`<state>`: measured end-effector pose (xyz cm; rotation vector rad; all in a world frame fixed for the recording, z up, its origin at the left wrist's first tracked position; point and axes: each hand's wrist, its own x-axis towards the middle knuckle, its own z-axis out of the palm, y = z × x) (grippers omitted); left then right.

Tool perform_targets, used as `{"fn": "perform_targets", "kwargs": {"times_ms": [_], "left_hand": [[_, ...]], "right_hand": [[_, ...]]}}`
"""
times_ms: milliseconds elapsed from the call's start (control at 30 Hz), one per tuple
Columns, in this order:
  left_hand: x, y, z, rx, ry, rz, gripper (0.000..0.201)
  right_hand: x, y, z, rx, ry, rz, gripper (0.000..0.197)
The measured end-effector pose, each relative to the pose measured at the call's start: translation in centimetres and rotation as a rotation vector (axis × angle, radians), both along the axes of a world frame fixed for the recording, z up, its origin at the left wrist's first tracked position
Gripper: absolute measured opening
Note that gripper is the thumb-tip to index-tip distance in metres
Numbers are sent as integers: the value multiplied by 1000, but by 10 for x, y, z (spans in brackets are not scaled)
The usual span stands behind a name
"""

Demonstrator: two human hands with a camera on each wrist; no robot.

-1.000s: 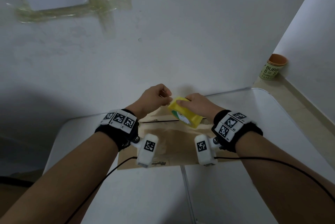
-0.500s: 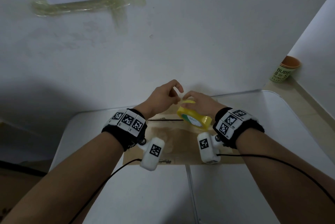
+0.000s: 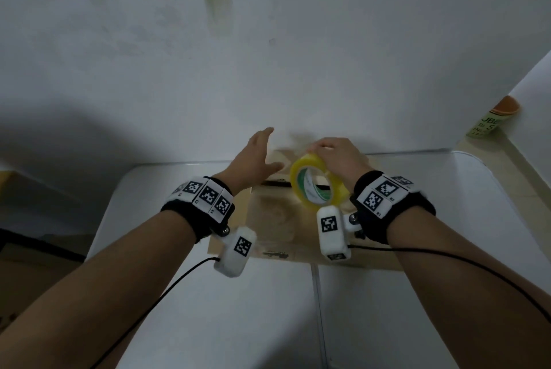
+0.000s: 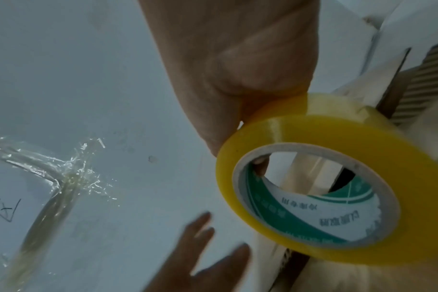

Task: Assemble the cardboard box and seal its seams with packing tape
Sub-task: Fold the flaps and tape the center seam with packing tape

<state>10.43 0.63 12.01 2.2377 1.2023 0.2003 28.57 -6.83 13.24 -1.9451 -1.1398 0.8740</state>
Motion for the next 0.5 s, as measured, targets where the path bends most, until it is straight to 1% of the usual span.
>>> {"fn": "perform_targets", "kwargs": {"times_ms": [33,100,167,233,300,400,500], "left_hand": [[-3,1,-8,-7,147,-59,82],[-6,0,-25,2,408,-254,92],[-6,-7,-40,-8,542,-405,108],[-5,-14,-52,-30,633,-460,123],[-3,-17,-60,2,700,-491,133],[0,-13,-64,34,727,-515,139],[6,-9,-63,31,775,-541,142]], "right_hand": [[-1,4,1,7,7,-3,19],[-3,13,2,23,-2,-12,14],[-2,23,7,66,-11,-31,13],[0,33,12,120,-19,-75,12],[5,42,11,158,-98,-107,15],[9,50,2,179,-261,-86,14],[13,60,-13,148,-438,-28,13]]}}
